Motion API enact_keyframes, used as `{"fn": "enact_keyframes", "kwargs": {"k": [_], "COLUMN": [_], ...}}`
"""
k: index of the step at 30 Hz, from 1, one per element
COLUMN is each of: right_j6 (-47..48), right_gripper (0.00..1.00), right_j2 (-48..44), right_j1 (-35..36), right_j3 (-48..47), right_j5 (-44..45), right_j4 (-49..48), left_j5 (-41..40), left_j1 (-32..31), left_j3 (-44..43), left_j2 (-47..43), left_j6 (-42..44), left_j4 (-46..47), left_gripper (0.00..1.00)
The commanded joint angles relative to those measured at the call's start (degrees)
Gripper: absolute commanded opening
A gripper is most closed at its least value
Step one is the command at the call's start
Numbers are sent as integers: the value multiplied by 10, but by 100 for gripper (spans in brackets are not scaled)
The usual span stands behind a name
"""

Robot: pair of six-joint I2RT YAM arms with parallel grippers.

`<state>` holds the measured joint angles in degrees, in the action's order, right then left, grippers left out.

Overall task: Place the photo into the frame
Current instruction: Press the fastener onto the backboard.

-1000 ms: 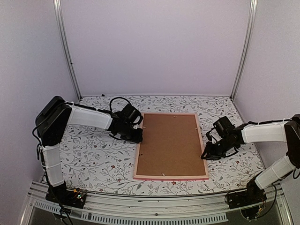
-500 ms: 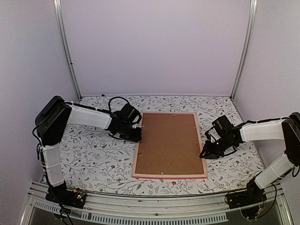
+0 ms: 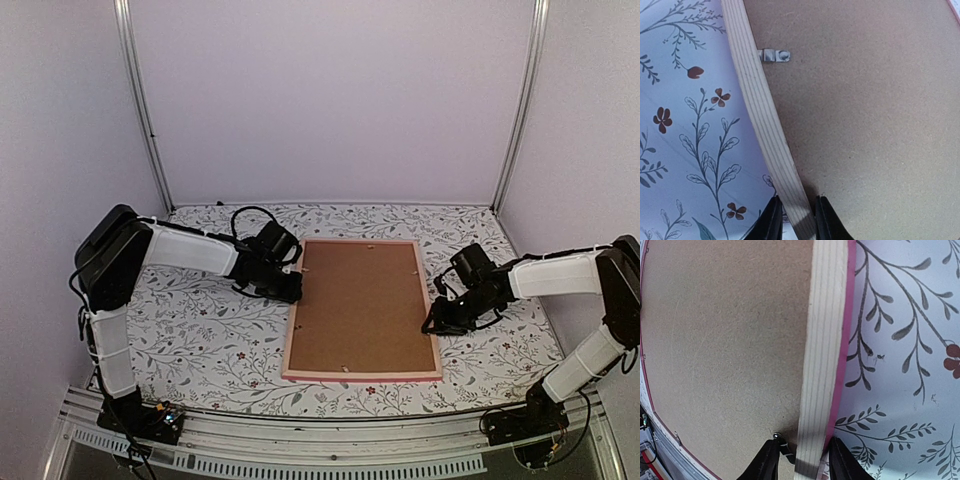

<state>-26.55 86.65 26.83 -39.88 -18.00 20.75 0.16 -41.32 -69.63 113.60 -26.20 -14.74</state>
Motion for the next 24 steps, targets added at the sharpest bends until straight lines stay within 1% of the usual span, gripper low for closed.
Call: {"fn": "enact_keyframes", "kwargs": {"k": [1, 4, 12, 19, 22, 24], "right_j6": [41, 54, 70, 86, 99, 111], "right_gripper": [33, 28, 26, 26, 23, 22], "right_j2": [12, 19, 37, 50, 52, 53], "right_j1": [-2, -2, -2, -2, -5, -11], "right_j3": [-16, -16, -7, -3, -9, -16], "right_j5": [40, 48, 55, 41, 33, 12], "right_j4": [-4, -3, -11, -28, -26, -25], "left_j5": [20, 20, 20, 21, 24, 23], "left_j1": [-4, -3, -3, -3, -4, -4], "left_j3": [14, 14, 14, 16, 17, 18], "left_j2": [20, 21, 23, 23, 23, 23], "left_j6": [14, 14, 15, 14, 13, 14], "left_j4": [-6, -6, -9, -8, -7, -7], "left_gripper": [23, 23, 23, 22, 22, 22]}}
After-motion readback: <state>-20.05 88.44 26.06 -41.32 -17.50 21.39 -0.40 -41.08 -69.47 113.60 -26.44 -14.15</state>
